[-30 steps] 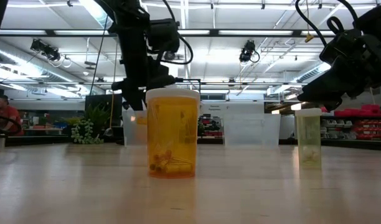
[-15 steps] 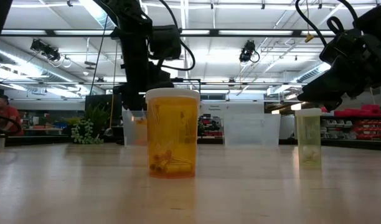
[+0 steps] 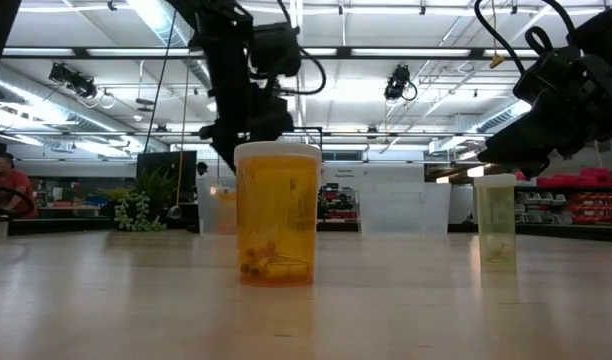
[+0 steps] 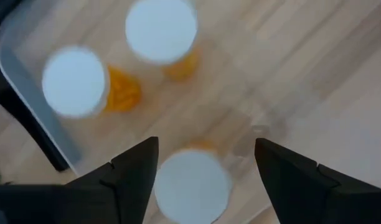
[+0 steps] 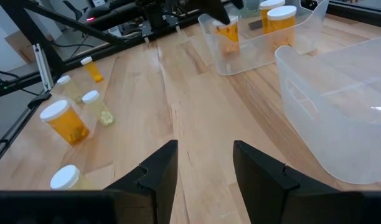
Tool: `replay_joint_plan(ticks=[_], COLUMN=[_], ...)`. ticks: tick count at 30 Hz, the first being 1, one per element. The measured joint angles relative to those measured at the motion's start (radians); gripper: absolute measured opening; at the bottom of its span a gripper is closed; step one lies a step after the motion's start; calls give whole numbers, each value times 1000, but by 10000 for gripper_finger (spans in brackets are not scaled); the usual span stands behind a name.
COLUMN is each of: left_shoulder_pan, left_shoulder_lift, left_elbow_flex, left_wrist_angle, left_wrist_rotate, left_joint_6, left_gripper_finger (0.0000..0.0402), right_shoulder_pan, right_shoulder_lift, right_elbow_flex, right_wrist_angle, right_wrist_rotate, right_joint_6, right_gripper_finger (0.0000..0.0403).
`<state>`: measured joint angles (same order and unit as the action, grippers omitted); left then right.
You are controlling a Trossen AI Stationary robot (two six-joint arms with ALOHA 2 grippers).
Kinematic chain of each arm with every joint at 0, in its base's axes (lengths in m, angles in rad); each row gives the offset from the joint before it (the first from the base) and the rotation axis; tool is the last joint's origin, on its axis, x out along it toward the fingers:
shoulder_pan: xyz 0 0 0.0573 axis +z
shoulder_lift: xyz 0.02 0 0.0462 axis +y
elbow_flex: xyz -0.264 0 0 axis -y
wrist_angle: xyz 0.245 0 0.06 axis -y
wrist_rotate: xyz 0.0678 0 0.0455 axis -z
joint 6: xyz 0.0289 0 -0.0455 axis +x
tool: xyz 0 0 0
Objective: Pick and place medicine bottles into bin by pill shape (circle, oval)
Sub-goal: Put the small orange pill bottle in the right transparent bin
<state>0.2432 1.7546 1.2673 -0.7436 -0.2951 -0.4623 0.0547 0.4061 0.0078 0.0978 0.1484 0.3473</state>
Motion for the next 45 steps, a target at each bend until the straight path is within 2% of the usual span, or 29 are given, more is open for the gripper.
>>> replay_joint_plan(ticks=[10,18,23,26,45], left_shoulder_pan=[-35,-119,-171,-207,-424], left_shoulder_lift=[-1,-1,-1,-1,-1], left_elbow_flex=[146,182,184,184,184], left_wrist_angle=[-42,-43,-40,-39,47], left_wrist_rotate=[-4,5,96,141,143], left_joint_6=[61,140,167,166,53], left_gripper_finger=[275,274,274,274,225], right_shoulder_pan=[0,0,0,0,0], right_shoulder_lift=[0,0,0,0,0], right_elbow_flex=[0,0,0,0,0], right_wrist_angle=[0,0,0,0,0], right_wrist_rotate=[0,0,0,0,0], right_joint_6=[0,0,0,0,0], right_gripper_finger=[161,161,161,161,161])
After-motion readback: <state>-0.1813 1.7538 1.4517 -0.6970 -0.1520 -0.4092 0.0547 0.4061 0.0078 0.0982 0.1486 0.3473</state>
